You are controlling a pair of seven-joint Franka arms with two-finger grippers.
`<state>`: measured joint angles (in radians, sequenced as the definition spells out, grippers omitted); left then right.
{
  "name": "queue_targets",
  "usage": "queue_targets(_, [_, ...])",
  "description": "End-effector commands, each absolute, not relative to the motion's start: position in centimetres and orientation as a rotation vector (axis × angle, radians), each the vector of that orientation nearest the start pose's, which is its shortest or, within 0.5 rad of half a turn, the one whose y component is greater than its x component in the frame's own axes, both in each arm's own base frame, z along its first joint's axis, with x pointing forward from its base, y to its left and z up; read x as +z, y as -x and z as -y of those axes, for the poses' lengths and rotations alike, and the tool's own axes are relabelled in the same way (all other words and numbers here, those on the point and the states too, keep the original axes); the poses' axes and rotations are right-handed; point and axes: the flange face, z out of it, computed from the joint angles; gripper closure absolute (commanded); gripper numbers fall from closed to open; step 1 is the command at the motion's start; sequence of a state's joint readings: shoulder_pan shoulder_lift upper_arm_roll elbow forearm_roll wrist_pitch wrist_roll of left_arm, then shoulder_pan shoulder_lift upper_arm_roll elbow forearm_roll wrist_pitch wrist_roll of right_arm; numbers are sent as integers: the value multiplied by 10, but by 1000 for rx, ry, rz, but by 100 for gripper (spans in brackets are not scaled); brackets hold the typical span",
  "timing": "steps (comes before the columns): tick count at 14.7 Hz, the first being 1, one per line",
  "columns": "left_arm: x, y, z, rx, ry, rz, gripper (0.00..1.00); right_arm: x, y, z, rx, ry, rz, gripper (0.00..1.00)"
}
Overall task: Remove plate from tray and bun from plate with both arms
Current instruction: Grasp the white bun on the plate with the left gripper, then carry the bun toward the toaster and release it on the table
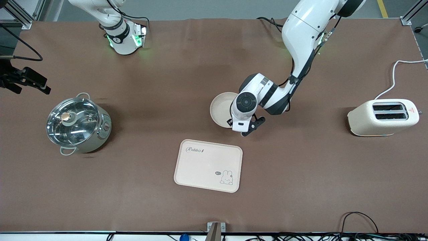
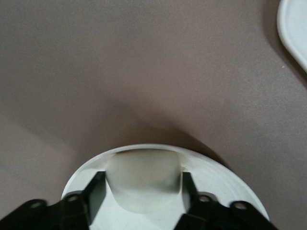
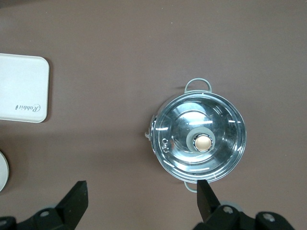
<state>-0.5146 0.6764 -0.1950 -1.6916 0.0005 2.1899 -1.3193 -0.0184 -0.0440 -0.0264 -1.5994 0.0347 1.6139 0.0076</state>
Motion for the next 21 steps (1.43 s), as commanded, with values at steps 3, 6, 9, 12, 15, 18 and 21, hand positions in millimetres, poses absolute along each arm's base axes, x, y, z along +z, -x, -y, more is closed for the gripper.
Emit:
queue_targets(3, [193,-501,423,320,2894,992,62,653,-539,20,-130,3124,-89,0])
queue_targets(6, [196,-502,426,330,2901,1003,89,651,-537,22,-99,3124,-98,0])
queue_targets(9, [203,-501,428,328,2905,995,100,652,-537,22,-103,3126,-84,0])
queue_targets(12, [232,-512,430,296,2933,1011,100,657,-538,25,-120,3134,-86,0])
queue_targets(15, [288,-536,413,274,2926,1039,100,666,-538,25,-150,3155,-98,0])
queue_targets(18, [324,-587,354,237,2898,1150,100,671,-537,26,-164,3163,-84,0])
queue_targets(21, [326,-626,283,212,2941,1070,99,670,-533,26,-116,3159,-106,0])
